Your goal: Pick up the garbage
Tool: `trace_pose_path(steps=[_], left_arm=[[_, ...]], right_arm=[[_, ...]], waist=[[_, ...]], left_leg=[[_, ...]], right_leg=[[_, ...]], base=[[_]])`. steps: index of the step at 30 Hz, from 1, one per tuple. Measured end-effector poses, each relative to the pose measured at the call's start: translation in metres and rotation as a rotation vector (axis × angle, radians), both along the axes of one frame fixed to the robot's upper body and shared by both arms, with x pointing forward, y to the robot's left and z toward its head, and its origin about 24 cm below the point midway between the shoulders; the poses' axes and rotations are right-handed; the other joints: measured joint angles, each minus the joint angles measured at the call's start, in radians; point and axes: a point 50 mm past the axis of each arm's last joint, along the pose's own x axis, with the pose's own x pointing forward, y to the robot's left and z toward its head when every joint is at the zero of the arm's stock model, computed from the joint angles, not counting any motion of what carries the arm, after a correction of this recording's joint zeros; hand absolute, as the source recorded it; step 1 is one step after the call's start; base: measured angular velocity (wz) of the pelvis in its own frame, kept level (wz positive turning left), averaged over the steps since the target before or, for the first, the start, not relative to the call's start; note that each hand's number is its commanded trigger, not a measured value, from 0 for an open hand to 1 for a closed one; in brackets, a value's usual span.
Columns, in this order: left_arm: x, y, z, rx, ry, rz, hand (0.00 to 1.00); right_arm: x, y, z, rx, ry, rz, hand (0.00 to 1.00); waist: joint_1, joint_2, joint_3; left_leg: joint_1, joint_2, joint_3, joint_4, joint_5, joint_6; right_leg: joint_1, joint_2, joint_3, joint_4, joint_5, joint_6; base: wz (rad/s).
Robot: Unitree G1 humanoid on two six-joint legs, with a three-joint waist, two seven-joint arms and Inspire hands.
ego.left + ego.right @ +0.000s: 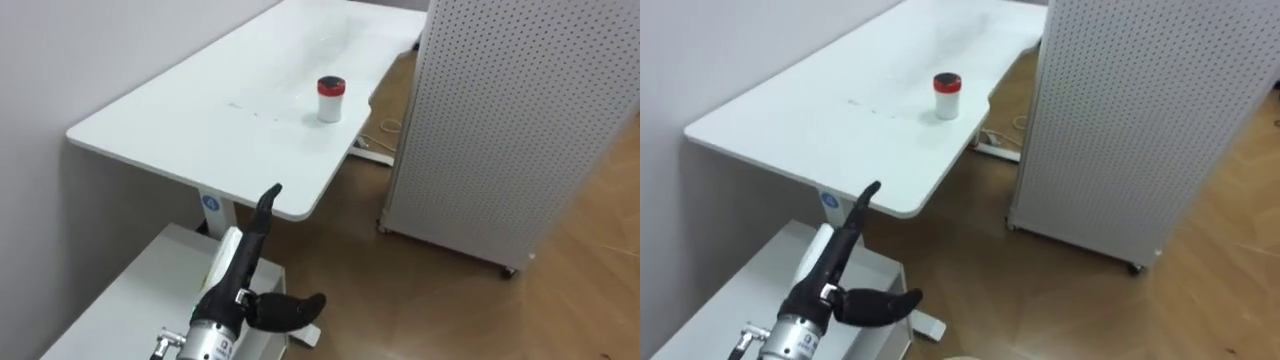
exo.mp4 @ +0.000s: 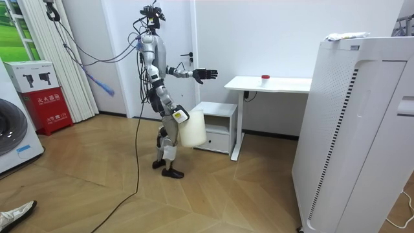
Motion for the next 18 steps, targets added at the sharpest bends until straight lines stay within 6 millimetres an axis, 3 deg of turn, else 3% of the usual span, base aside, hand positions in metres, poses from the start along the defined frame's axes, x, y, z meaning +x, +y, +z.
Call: trace_pose_path(steps=[2,5,7,8,9,10,11,12,13,14,15,16,17,18], left_arm=[[0.000,0.000,0.001,0.002,-0.006,0.000,0.00],[0.001,0.002,0.004,-0.022,-0.015,0.014,0.00],[0.003,0.010,0.006,-0.027,-0.023,0.053,0.00],[0.003,0.012,0.006,-0.027,-0.025,0.062,0.00],[0.004,0.016,0.007,-0.026,-0.030,0.077,0.00],[0.004,0.017,0.008,-0.029,-0.033,0.086,0.00],[0.004,0.017,0.008,-0.030,-0.035,0.089,0.00],[0.004,0.017,0.008,-0.036,-0.036,0.092,0.00],[0.004,0.017,0.008,-0.054,-0.036,0.096,0.00],[0.004,0.017,0.009,-0.057,-0.039,0.097,0.00],[0.004,0.016,0.009,-0.068,-0.041,0.103,0.00],[0.004,0.017,0.009,-0.088,-0.040,0.115,0.00],[0.004,0.017,0.009,-0.096,-0.042,0.123,0.00],[0.004,0.018,0.009,-0.104,-0.047,0.140,0.00]], right_arm=[[0.000,-0.001,0.000,-0.009,0.000,0.000,1.00],[-0.001,0.000,0.000,-0.012,0.005,0.005,1.00],[-0.001,0.001,0.000,-0.004,0.007,0.022,1.00],[-0.001,0.001,0.000,-0.001,0.008,0.022,1.00],[-0.001,0.001,0.000,0.002,0.012,0.025,1.00],[-0.003,0.001,-0.001,0.003,0.022,0.025,1.00],[-0.004,0.001,-0.002,0.003,0.026,0.026,1.00],[-0.005,0.000,-0.002,-0.001,0.030,0.027,1.00],[-0.005,-0.002,-0.002,-0.010,0.031,0.020,1.00],[-0.005,-0.003,-0.002,-0.013,0.031,0.016,1.00],[-0.005,-0.004,-0.001,-0.020,0.032,0.012,1.00],[-0.005,-0.005,-0.001,-0.029,0.033,0.010,1.00],[-0.006,-0.005,-0.002,-0.034,0.035,0.009,1.00],[-0.007,-0.005,-0.002,-0.041,0.043,0.006,1.00]], waist=[[-0.002,-0.001,0.0009],[0.003,-0.003,0.0028],[0.016,-0.014,0.0089],[0.018,-0.014,0.0094],[0.014,-0.008,0.0111],[0.013,-0.005,0.0126],[0.017,-0.008,0.0137],[0.025,-0.013,0.0163],[0.028,-0.012,0.0146],[0.028,-0.013,0.0140],[0.032,-0.015,0.0128],[0.045,-0.017,0.0128],[0.052,-0.023,0.0148],[0.061,-0.020,0.0112]], left_leg=[[-0.001,0.006,0.001,0.011,-0.001,-0.001],[0.001,0.035,0.034,0.066,-0.015,-0.025],[-0.014,0.075,0.039,0.202,-0.022,-0.037],[-0.028,0.090,0.023,0.255,-0.022,-0.037],[-0.070,0.122,-0.039,0.378,-0.018,-0.040],[-0.113,0.140,-0.112,0.492,0.008,-0.040],[-0.135,0.142,-0.145,0.543,0.032,-0.034],[-0.186,0.143,-0.212,0.636,0.077,-0.032],[-0.239,0.133,-0.260,0.667,0.070,-0.029],[-0.265,0.129,-0.274,0.666,0.067,-0.026],[-0.318,0.105,-0.300,0.635,0.065,-0.023],[-0.360,0.066,-0.337,0.573,0.066,-0.026],[-0.376,0.050,-0.345,0.531,0.068,-0.029],[-0.406,0.026,-0.361,0.427,0.080,-0.041]], right_leg=[[0.000,0.003,-0.002,0.002,-0.002,-0.007],[0.003,0.019,-0.006,0.008,-0.010,-0.025],[0.015,0.017,-0.025,0.030,-0.037,-0.052],[0.016,0.024,-0.011,0.036,-0.050,-0.062],[0.024,0.045,0.011,0.046,-0.066,-0.068],[0.044,0.068,0.031,0.052,-0.074,-0.082],[0.049,0.077,0.049,0.059,-0.077,-0.091],[0.060,0.090,0.084,0.071,-0.089,-0.102],[0.062,0.097,0.095,0.080,-0.095,-0.107],[0.063,0.103,0.106,0.081,-0.098,-0.110],[0.064,0.114,0.134,0.079,-0.101,-0.116],[0.068,0.115,0.151,0.078,-0.103,-0.122],[0.070,0.115,0.161,0.078,-0.104,-0.126],[0.072,0.120,0.180,0.078,-0.111,-0.129]], base=[[-0.20],[-0.37],[-0.72],[-0.71],[-0.58],[-0.54],[-0.61],[-0.59],[-0.57],[-0.57],[-0.67],[-0.76],[-0.69],[-0.60]])
